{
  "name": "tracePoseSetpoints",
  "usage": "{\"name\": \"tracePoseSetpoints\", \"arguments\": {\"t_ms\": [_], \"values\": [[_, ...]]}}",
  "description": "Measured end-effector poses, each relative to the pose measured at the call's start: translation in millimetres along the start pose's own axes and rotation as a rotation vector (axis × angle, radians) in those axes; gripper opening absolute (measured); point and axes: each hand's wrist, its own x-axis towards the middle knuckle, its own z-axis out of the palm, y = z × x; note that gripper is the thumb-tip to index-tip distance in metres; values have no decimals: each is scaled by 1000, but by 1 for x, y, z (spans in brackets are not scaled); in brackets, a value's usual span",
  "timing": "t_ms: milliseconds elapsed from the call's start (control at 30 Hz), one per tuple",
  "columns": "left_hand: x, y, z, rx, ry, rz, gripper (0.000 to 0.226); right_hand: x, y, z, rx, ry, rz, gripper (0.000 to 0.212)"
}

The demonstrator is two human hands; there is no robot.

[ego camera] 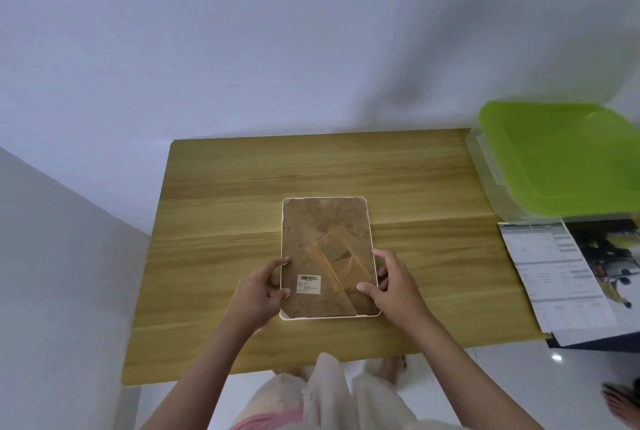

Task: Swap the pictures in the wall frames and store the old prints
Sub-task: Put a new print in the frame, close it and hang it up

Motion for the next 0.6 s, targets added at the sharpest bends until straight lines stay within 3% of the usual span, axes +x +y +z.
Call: {"name": "tracePoseSetpoints", "arguments": {"t_ms": [167, 367, 600], "values": [[5, 0, 1, 44, -59, 6, 64, 18, -2, -9, -34, -111, 40, 70], [6, -1, 3, 5, -67, 3, 66, 59, -34, -21, -178, -110, -51, 68], [4, 0, 4, -4, -54, 3, 66, 74, -37, -15, -252, -116, -9, 65]]}}
